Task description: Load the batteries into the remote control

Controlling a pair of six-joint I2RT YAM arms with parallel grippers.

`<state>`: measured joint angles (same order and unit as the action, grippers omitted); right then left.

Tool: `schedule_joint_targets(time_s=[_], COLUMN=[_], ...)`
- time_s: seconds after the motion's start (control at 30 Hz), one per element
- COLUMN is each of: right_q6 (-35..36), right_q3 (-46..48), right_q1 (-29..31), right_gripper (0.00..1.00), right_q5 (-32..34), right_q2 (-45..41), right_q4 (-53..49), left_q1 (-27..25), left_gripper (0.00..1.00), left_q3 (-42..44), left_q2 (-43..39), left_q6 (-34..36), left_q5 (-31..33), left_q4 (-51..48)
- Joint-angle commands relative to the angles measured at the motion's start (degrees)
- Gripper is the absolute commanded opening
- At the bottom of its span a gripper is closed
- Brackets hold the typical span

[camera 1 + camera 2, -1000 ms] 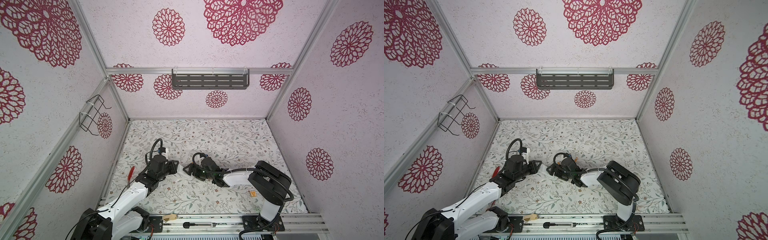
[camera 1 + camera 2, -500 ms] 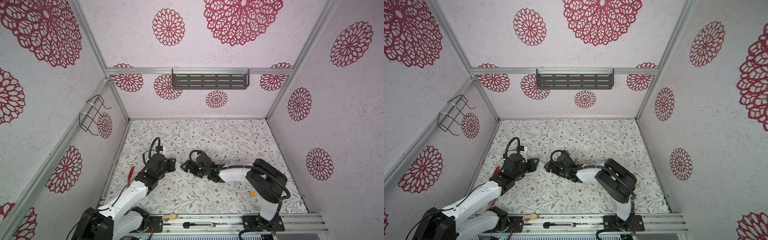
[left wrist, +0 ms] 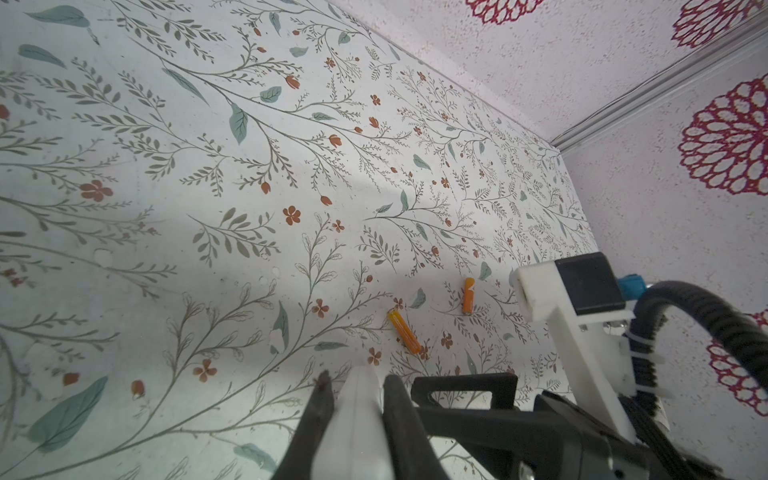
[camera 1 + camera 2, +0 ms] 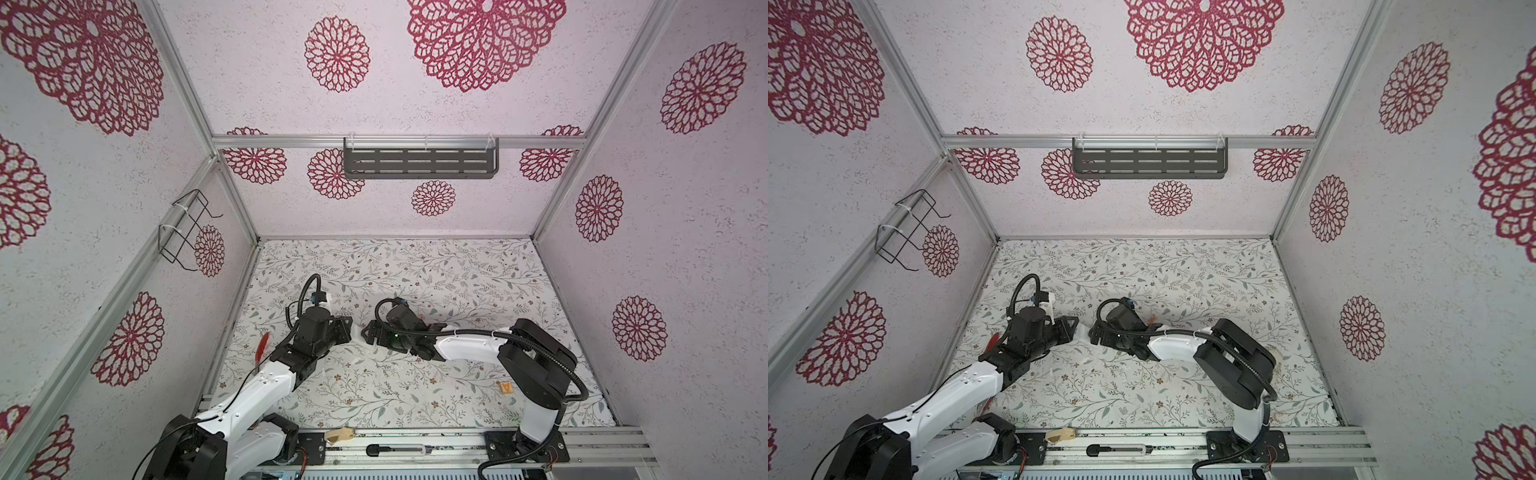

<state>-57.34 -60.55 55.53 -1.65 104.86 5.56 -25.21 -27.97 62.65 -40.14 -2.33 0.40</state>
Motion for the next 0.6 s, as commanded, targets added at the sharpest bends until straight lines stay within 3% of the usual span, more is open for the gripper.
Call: schedule_joint_targets(time_s=[0.0,0.57], right_q6=[8.26,12.6], right_q3=[-0.11,-1.12], right_q1=[3.25,0.82], right_gripper=[0.98,0.98], right_q5=[3.31,6.9], right_q2=[5.4,0.58], right_q4=[-20.77,-24.54], left_q1=[-2.91,-2.89], left_gripper=[0.0,0.0], left_q3=[1.42,0.98], left_q2=[2.17,2.39], left_q6=[4.54,5.16], left_q5=[-7.65,-7.25], left_q4=[-9.01,-9.64])
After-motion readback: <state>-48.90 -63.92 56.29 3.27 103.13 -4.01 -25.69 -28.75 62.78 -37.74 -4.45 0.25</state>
